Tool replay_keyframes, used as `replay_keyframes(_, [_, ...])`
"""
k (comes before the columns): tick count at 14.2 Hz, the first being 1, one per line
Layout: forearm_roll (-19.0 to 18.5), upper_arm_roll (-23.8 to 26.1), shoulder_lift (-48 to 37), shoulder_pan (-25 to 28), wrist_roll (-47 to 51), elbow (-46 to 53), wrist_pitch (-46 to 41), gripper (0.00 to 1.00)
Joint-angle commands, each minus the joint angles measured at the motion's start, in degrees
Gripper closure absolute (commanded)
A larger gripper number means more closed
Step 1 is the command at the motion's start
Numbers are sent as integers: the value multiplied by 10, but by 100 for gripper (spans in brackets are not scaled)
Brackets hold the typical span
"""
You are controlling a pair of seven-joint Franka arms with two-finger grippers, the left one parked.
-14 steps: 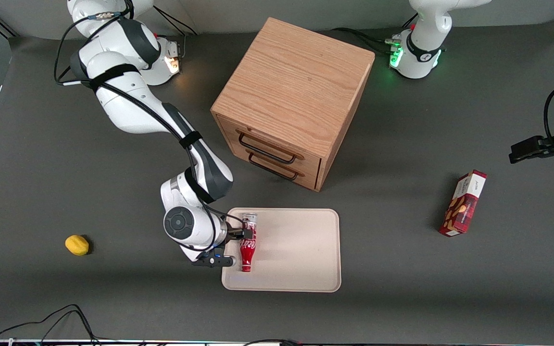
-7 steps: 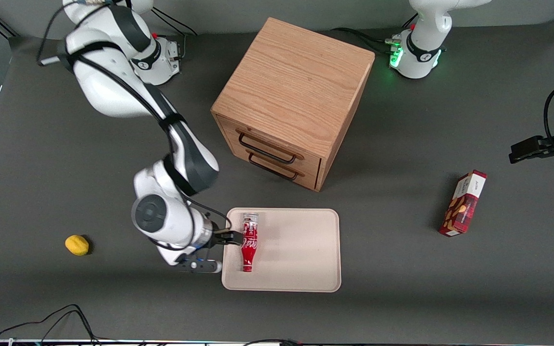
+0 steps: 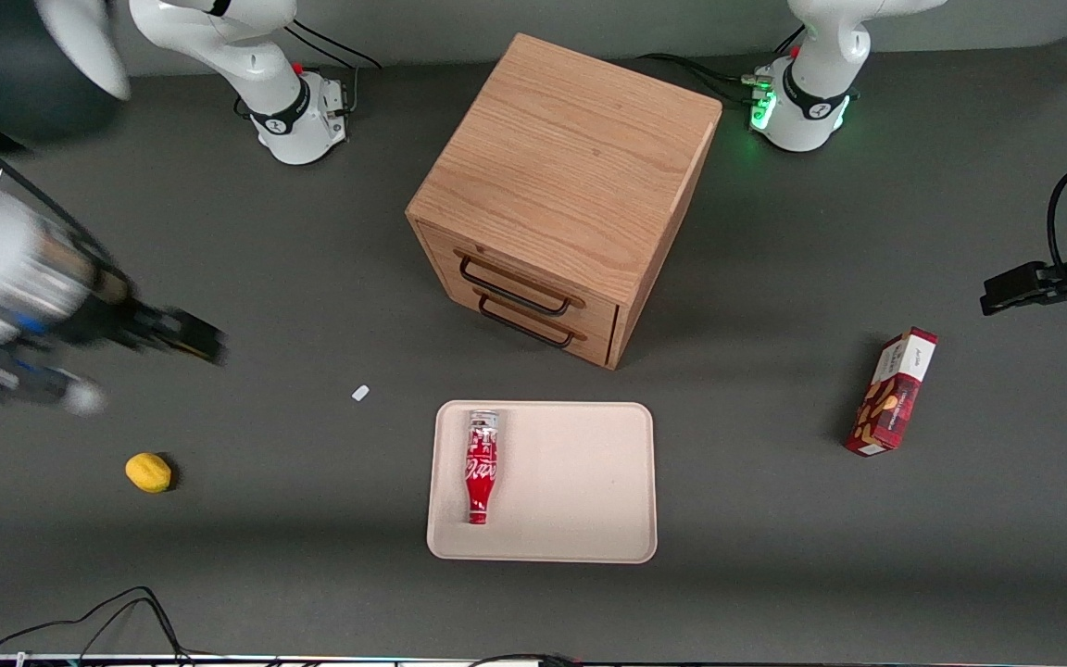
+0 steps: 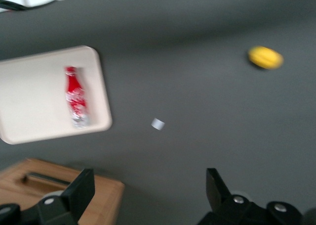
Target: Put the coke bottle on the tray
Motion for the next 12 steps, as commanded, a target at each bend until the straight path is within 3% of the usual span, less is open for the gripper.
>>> replay_keyframes(1, [7,-55,-134,6,-26,-125,-34,0])
replay_keyframes(4, [7,-76,-311,8,-26,-356,58,0])
replay_keyframes(6, [7,-76,-379,9,-22,-445,102,0])
replay_keyframes(12, [7,-74,-344,15,-30,-414,82,0])
